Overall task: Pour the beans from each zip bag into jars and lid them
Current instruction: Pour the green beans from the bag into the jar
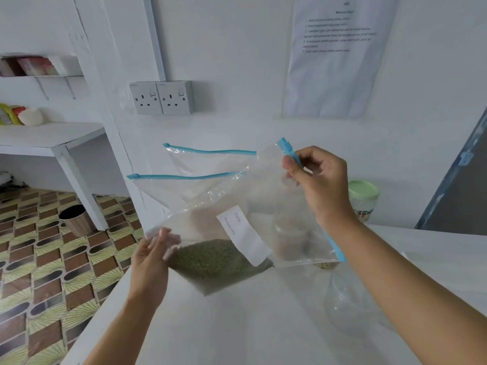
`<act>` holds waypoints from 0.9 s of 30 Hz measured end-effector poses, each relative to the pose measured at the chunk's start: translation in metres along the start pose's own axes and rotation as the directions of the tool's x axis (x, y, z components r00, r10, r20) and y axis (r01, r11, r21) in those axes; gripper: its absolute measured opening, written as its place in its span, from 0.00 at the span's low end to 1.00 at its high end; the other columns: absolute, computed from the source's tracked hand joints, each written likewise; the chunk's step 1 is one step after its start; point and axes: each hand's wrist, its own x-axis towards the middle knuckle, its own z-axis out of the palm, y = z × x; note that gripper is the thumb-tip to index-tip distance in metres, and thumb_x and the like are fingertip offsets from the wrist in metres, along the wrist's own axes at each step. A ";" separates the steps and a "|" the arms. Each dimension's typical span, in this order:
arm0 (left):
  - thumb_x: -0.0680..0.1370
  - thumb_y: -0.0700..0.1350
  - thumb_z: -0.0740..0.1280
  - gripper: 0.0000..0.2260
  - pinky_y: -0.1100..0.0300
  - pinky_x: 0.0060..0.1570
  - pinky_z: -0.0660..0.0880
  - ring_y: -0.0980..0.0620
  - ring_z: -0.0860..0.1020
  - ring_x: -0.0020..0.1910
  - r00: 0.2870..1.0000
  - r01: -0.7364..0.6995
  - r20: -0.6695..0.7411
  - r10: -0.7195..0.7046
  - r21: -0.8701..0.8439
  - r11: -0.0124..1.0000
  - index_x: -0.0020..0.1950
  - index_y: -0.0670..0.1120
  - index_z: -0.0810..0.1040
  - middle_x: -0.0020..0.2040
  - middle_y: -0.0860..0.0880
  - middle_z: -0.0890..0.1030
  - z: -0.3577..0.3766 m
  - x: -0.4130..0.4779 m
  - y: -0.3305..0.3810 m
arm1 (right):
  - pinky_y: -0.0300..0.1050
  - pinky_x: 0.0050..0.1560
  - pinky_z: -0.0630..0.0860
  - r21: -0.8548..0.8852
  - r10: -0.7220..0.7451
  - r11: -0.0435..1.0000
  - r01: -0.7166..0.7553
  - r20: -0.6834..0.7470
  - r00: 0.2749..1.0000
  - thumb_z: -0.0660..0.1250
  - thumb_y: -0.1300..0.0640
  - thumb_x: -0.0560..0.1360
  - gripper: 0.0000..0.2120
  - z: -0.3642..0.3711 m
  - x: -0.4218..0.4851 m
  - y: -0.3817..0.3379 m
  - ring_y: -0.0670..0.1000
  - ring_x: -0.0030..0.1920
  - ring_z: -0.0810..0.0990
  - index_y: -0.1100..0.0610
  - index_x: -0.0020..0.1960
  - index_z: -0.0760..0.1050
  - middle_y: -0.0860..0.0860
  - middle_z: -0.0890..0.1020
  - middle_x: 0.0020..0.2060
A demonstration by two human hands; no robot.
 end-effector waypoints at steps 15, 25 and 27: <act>0.83 0.46 0.66 0.06 0.61 0.44 0.74 0.58 0.79 0.36 0.973 -0.215 -0.069 0.221 0.079 0.973 0.46 0.51 0.78 0.34 0.55 0.81 0.109 -0.013 0.055 | 0.45 0.37 0.75 0.174 0.028 0.984 -0.023 -0.030 0.999 0.74 0.61 0.77 0.10 -0.096 -0.001 -0.044 0.54 0.37 0.80 0.68 0.44 0.77 0.57 0.81 0.35; 0.83 0.46 0.67 0.14 0.60 0.40 0.68 0.55 0.74 0.36 0.983 -0.184 0.031 0.182 0.106 0.977 0.37 0.53 0.79 0.34 0.53 0.78 0.131 -0.006 0.061 | 0.50 0.45 0.78 0.186 0.148 0.975 -0.118 -0.158 0.976 0.75 0.59 0.76 0.08 -0.121 -0.010 -0.028 0.53 0.38 0.81 0.59 0.40 0.80 0.54 0.83 0.35; 0.83 0.45 0.66 0.13 0.62 0.37 0.67 0.55 0.74 0.35 0.980 -0.196 0.046 0.192 0.116 0.974 0.39 0.52 0.78 0.34 0.53 0.77 0.132 -0.001 0.060 | 0.50 0.45 0.76 0.187 0.152 0.975 -0.121 -0.157 0.976 0.74 0.59 0.77 0.09 -0.124 -0.011 -0.024 0.53 0.38 0.80 0.58 0.39 0.79 0.54 0.83 0.35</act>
